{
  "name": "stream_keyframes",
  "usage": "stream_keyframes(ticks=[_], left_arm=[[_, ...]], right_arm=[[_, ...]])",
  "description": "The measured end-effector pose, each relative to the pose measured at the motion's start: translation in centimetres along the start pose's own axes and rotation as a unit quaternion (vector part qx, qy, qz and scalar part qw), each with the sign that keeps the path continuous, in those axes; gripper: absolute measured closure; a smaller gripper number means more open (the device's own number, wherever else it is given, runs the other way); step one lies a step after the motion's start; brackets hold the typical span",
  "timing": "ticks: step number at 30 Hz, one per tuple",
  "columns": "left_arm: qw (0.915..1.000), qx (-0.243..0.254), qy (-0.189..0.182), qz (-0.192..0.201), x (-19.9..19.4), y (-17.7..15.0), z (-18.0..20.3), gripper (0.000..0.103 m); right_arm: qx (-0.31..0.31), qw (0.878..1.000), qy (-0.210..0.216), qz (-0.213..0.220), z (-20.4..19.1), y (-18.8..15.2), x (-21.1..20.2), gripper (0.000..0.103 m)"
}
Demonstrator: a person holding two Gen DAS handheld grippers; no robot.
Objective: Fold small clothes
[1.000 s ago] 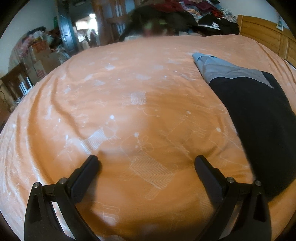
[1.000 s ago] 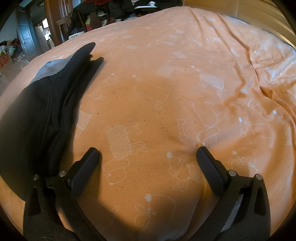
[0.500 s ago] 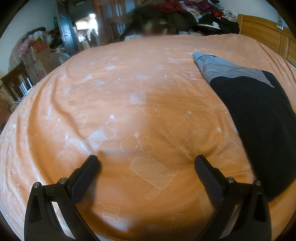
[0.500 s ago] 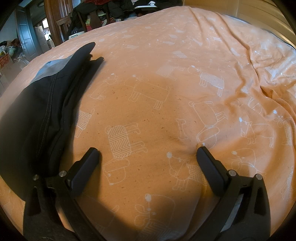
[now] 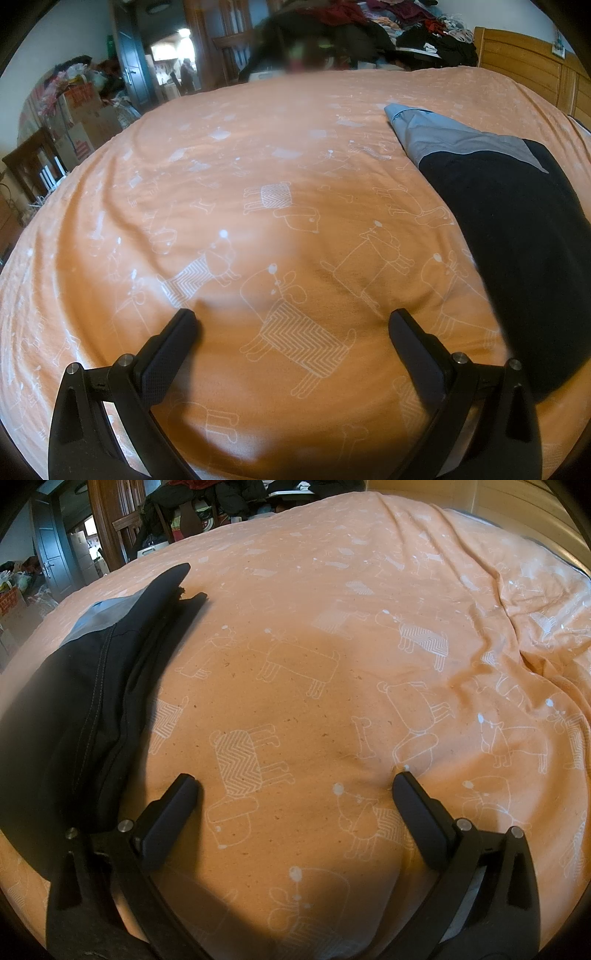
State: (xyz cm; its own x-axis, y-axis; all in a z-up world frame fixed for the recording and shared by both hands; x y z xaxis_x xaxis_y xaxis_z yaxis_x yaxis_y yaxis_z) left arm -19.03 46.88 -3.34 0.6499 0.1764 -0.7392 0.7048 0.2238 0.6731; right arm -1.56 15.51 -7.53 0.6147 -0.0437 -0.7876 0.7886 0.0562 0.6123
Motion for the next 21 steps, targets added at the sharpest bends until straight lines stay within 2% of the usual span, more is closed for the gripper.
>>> stream_keyframes(ticks=[21], left_arm=[[1.0000,0.003,0.004,0.001,-0.16,-0.01,0.03,0.000]], right_arm=[[0.000,1.000,0.001,0.000,0.08,0.03,0.01,0.000]])
Point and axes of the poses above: each gripper's, at about its wrist camera, not at the fingertips, and x roughly the way its jaws point, z to its right, y to its top, the point moved 4 cm from there along x, roughly the way its jaws point, and after that the axes turned 9 degrees about -y, right-handed, at the moved point
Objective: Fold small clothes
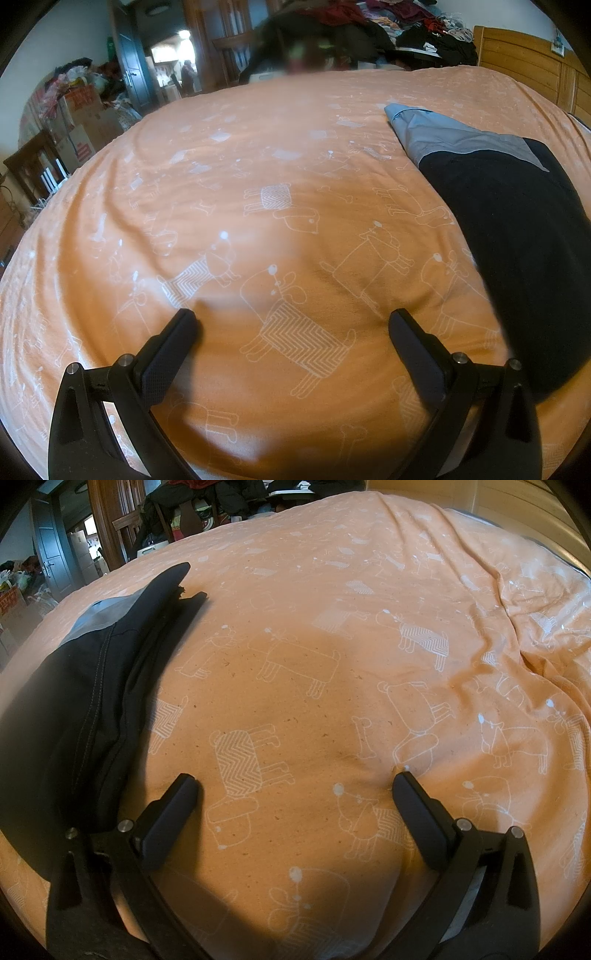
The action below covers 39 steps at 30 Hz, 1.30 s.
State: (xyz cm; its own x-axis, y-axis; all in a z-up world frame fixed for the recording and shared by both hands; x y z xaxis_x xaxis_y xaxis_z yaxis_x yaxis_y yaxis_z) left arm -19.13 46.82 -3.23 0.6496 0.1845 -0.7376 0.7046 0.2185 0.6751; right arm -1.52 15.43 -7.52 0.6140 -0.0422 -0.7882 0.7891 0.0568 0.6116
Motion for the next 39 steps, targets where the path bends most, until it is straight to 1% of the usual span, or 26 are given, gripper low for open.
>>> stream_keyframes(ticks=[39], left_arm=[[0.9999,0.007,0.009,0.005,-0.22,0.12,0.01,0.000]], right_arm=[[-0.001,1.000,0.001,-0.001,0.08,0.06,0.04,0.000]])
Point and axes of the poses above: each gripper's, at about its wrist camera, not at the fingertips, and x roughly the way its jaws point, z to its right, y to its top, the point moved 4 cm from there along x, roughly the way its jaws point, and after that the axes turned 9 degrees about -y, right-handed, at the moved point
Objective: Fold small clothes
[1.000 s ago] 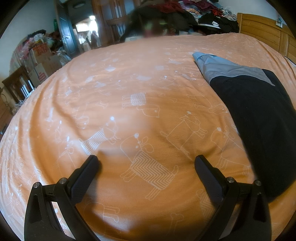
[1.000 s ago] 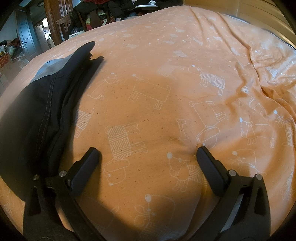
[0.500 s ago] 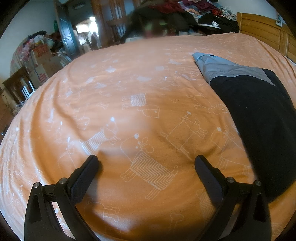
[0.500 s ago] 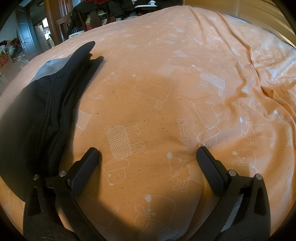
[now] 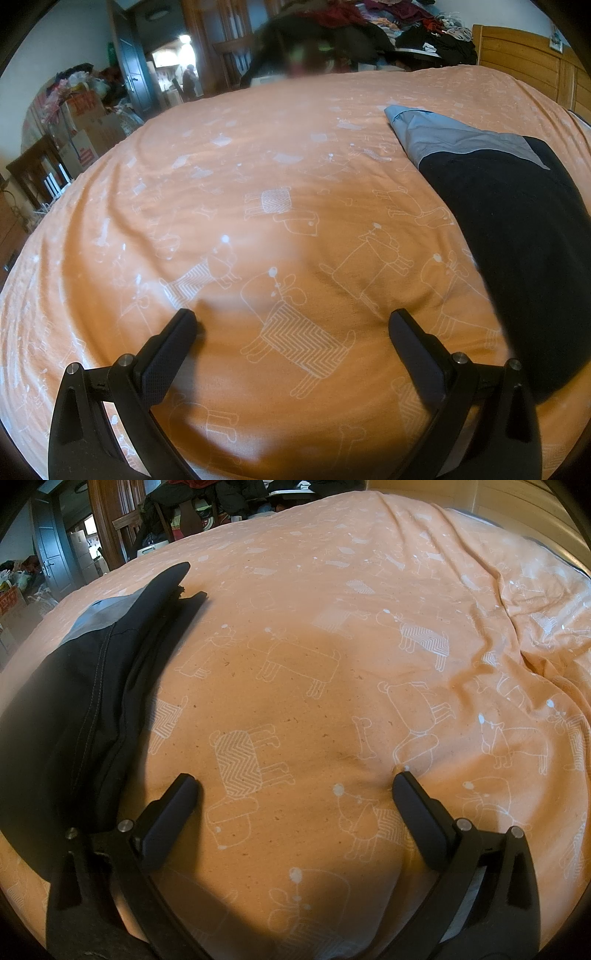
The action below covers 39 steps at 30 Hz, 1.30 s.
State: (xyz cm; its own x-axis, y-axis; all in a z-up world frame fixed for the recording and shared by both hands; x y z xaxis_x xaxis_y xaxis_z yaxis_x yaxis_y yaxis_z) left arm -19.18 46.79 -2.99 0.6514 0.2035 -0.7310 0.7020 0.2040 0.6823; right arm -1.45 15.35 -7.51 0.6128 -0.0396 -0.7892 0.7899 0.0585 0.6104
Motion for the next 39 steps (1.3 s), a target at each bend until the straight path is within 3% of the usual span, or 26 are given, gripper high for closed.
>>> stream_keyframes(ticks=[39], left_arm=[[1.0000,0.002,0.004,0.003,-0.14,0.12,0.01,0.000]], right_arm=[[-0.003,1.000,0.001,-0.001,-0.04,-0.16,0.17,0.000]])
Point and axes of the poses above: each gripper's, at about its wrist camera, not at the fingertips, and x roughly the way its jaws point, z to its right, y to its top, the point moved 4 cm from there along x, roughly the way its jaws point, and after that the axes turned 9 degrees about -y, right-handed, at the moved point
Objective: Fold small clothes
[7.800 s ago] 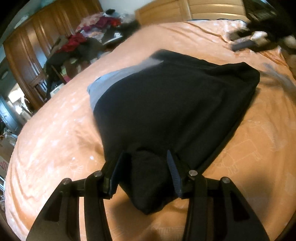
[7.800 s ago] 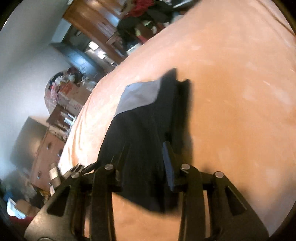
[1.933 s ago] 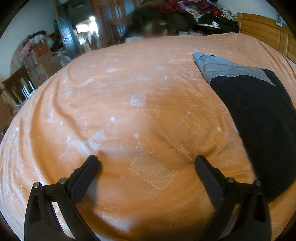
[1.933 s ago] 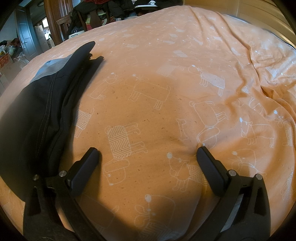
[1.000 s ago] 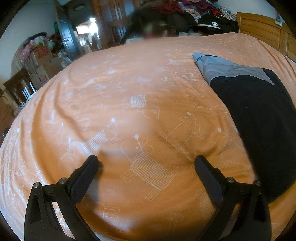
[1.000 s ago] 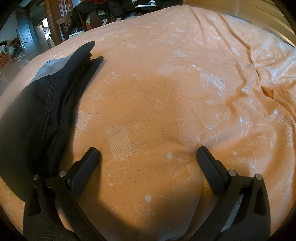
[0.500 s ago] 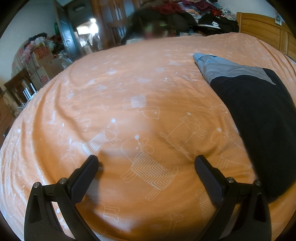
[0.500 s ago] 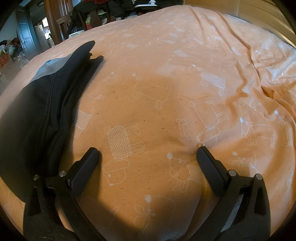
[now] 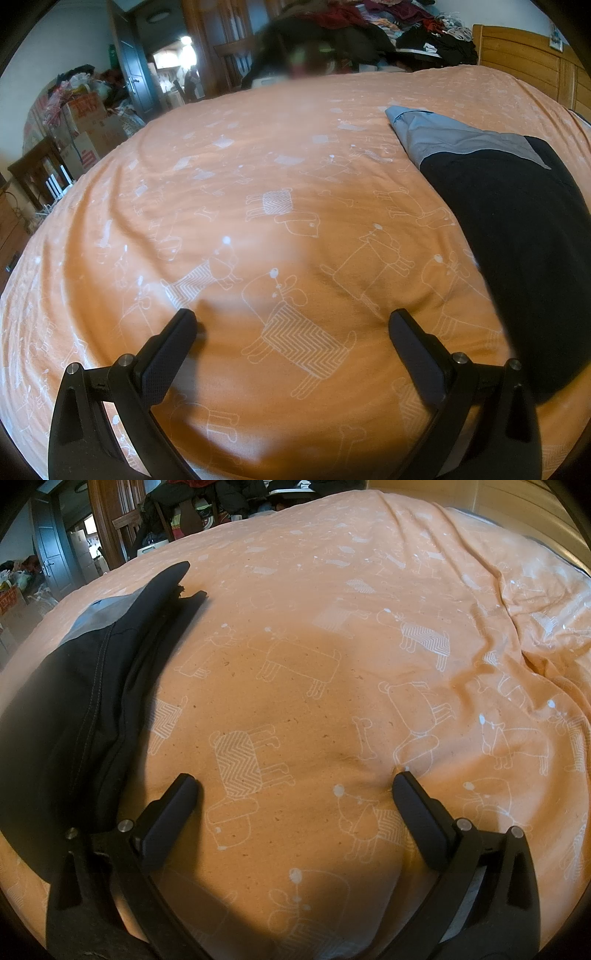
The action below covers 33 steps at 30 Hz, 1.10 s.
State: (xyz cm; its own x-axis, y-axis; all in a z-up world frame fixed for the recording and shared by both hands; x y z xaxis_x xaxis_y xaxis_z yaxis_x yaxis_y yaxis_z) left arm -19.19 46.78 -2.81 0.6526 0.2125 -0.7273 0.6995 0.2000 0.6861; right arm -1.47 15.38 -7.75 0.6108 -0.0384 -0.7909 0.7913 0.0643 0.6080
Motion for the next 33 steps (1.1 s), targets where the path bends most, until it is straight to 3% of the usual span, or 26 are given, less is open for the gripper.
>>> stream_keyframes(ticks=[9,15,19,23,28,31,33], left_arm=[[1.0000,-0.005,-0.005,-0.005,0.2,-0.1,0.0,0.000],[0.9960,-0.043,-0.059,-0.050,1.2,0.1,-1.4,0.000],[0.9946,-0.046,-0.058,-0.072,1.6,0.5,-1.5,0.000],[0.9927,-0.070,-0.065,-0.075,2.1,1.1,-1.7,0.000],[0.9926,-0.088,-0.066,-0.050,-0.6,2.7,-1.9,0.000],[0.9962,-0.064,-0.051,0.029,-6.8,5.5,-0.9,0.000],[0.9928,-0.026,-0.032,0.112,-13.3,8.2,0.5,0.000]], right_arm=[[-0.005,1.000,-0.006,-0.005,-0.2,0.2,0.1,0.000],[-0.007,1.000,-0.002,-0.016,-0.1,0.3,0.1,0.000],[-0.014,0.999,-0.006,-0.032,-0.3,0.7,0.0,0.000],[-0.008,1.000,0.011,-0.023,0.4,1.2,-0.7,0.000],[-0.047,0.995,-0.014,0.083,-0.5,3.9,-9.2,0.000],[-0.059,0.982,0.003,0.180,-2.0,5.8,-18.6,0.000],[-0.055,0.966,-0.004,0.252,-2.8,6.3,-24.4,0.000]])
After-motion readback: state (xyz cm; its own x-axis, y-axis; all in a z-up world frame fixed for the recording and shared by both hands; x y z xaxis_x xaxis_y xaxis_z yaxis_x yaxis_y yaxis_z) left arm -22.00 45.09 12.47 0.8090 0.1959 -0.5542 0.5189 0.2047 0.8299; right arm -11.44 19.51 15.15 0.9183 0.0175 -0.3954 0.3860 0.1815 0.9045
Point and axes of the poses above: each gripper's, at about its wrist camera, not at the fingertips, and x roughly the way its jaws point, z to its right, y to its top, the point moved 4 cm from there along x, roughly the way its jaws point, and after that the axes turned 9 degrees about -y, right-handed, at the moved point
